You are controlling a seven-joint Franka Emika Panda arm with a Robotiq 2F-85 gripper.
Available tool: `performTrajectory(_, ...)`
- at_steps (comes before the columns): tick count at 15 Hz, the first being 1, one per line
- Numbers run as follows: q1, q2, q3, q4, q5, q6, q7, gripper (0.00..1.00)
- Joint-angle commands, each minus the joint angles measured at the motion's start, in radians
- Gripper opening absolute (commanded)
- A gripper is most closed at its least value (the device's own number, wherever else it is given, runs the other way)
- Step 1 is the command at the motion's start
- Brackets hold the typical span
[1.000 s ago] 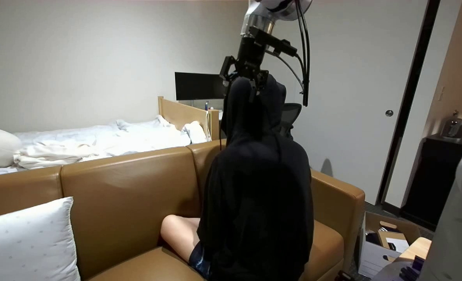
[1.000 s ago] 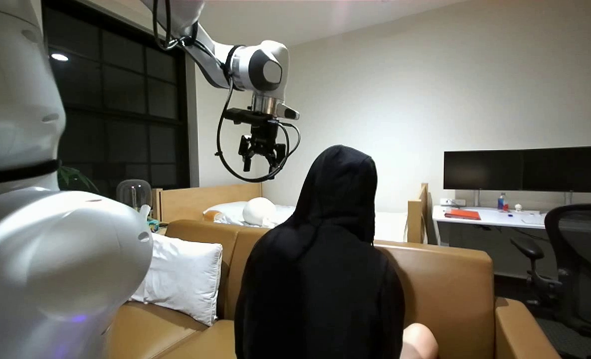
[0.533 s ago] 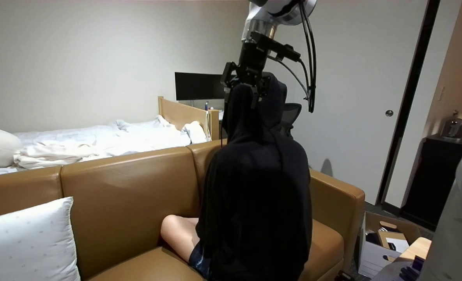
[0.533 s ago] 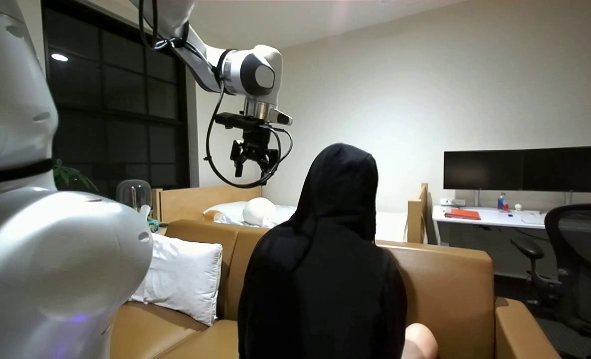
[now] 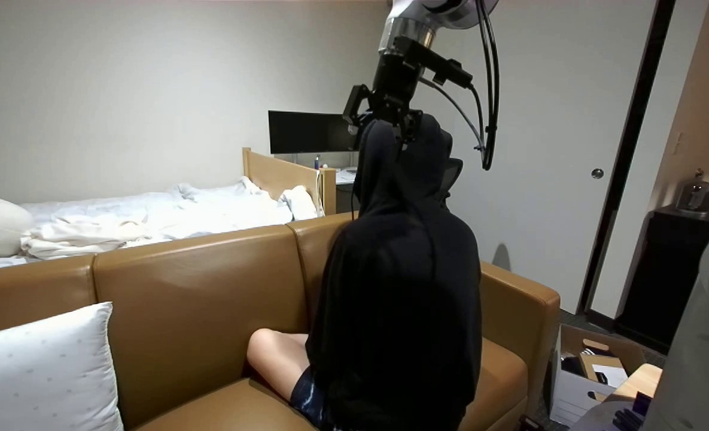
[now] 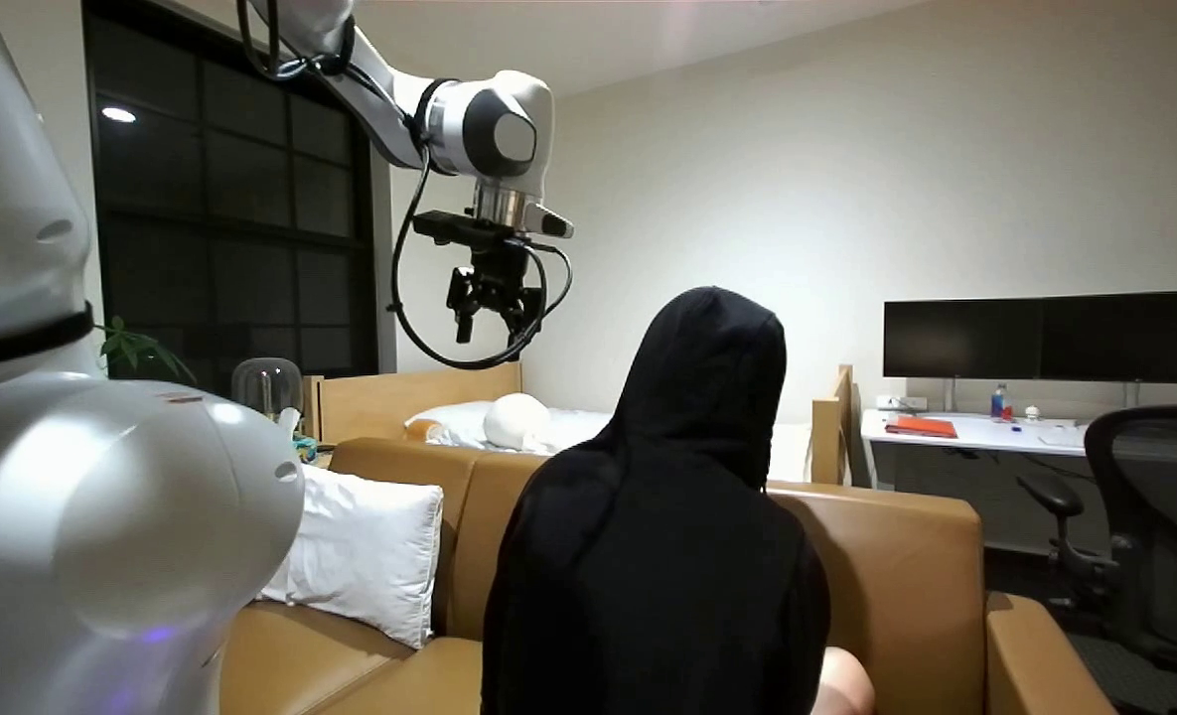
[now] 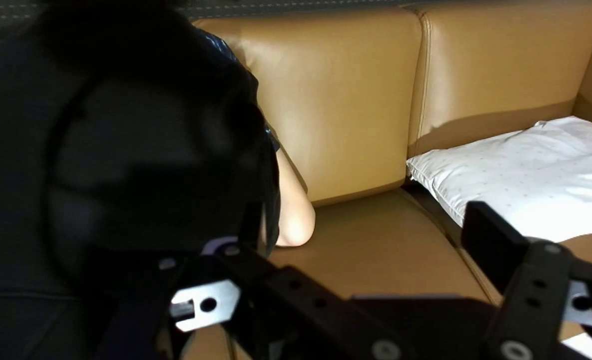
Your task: Cover the human's head with the hoodie
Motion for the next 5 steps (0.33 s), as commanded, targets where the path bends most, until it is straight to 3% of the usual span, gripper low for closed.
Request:
performTrajectory(1,-0.021,-0.032,0.014,-0.031,0.022,0.011,0.011,1.00)
performTrajectory(5,-0.018,-0.005,0.017,-0.003,0.006,-0.003,-0.005,1.00)
